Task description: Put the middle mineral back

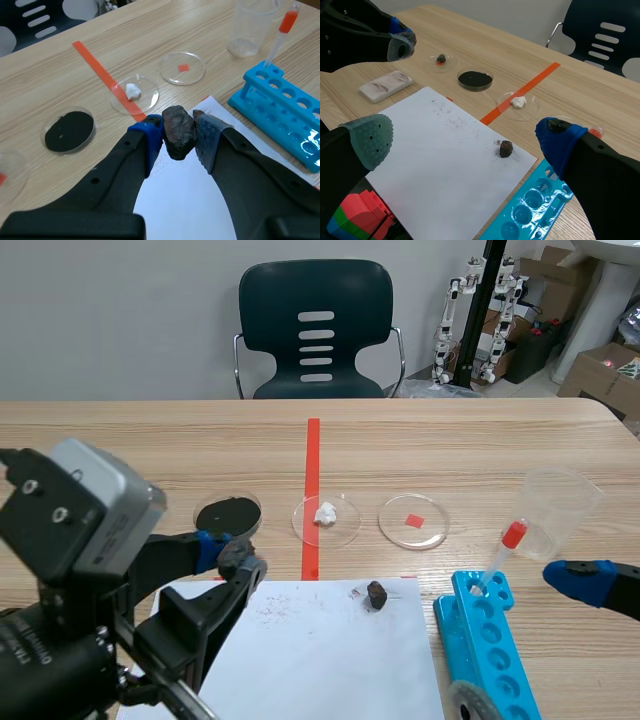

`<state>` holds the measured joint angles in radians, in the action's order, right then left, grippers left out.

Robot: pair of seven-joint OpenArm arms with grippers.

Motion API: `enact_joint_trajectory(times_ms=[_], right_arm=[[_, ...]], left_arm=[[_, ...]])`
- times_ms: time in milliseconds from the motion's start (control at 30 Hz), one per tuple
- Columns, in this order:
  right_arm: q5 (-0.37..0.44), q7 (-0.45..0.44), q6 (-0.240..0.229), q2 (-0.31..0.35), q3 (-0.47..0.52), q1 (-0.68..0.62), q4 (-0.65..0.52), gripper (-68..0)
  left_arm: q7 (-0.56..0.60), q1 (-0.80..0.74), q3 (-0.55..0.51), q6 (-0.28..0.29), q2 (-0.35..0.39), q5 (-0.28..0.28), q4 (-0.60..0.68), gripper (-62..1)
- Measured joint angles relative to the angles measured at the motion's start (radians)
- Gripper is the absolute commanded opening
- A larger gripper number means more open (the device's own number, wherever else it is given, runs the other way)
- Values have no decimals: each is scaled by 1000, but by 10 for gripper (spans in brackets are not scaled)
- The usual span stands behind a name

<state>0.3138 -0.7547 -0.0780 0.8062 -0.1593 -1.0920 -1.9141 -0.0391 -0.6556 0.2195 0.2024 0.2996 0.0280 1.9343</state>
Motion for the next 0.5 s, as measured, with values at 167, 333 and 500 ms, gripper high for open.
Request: enact_joint_trajectory(times_ms=[167, 333, 500], right_arm=[[0, 0, 0, 0, 0, 0, 0, -84], [0, 0, 0, 0, 0, 0, 0, -84], [0, 0, 0, 0, 0, 0, 0, -84]], left_arm=[[-49, 93, 68, -11, 0, 47, -64, -492], [-62, 179, 135, -84, 0, 86, -150, -492], [-87, 267, 205, -163, 0, 134, -252, -492]])
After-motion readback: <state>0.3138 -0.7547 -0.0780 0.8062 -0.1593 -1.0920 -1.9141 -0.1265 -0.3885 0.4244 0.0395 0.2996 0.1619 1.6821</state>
